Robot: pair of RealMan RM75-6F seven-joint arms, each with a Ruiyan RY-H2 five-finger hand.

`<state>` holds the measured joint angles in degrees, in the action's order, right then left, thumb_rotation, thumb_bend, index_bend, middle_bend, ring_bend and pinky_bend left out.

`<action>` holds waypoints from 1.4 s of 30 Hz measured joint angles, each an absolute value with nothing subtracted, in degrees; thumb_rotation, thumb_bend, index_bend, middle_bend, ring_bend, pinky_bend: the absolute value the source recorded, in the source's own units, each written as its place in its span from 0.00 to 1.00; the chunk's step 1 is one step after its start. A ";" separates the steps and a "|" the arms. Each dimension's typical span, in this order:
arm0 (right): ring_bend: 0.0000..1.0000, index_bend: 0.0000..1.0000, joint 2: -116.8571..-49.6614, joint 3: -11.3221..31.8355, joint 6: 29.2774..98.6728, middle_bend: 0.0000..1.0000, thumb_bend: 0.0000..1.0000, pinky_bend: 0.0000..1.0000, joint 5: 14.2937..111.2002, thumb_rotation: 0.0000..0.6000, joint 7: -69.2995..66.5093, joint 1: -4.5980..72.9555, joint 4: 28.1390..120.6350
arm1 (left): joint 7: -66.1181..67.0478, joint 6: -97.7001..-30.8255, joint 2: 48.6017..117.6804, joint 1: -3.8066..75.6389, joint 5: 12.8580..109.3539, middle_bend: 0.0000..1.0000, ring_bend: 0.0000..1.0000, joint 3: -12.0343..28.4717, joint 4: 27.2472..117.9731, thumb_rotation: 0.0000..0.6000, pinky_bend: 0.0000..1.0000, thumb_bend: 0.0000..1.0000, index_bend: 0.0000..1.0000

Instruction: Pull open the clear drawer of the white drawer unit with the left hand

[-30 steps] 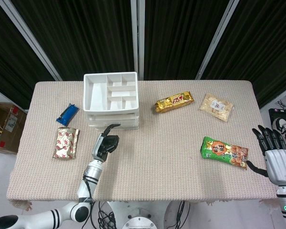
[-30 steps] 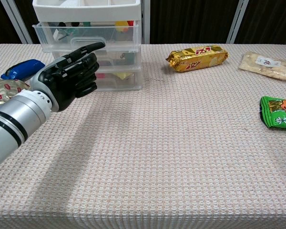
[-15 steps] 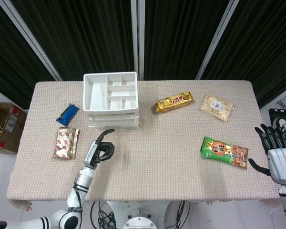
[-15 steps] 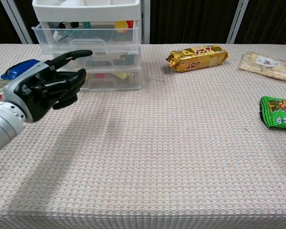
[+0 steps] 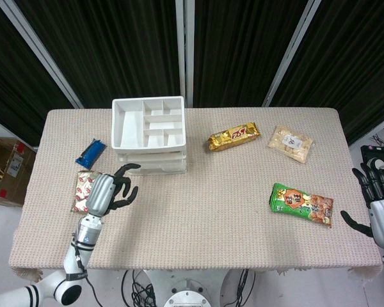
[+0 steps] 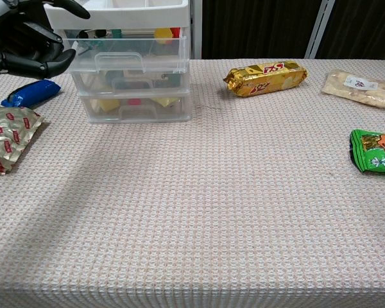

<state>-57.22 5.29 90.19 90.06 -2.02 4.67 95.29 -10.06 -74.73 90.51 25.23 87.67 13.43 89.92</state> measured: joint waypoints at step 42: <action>0.00 0.00 -58.87 4.63 88.38 0.01 0.12 0.00 89.26 1.00 -3.08 4.65 93.54 | -2.40 -59.44 74.55 31.21 78.85 0.87 0.94 8.01 108.39 1.00 1.00 0.39 0.31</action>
<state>-58.87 4.63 88.38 89.26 -3.08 4.65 93.54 -2.40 -59.44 74.55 31.21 78.85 8.01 108.39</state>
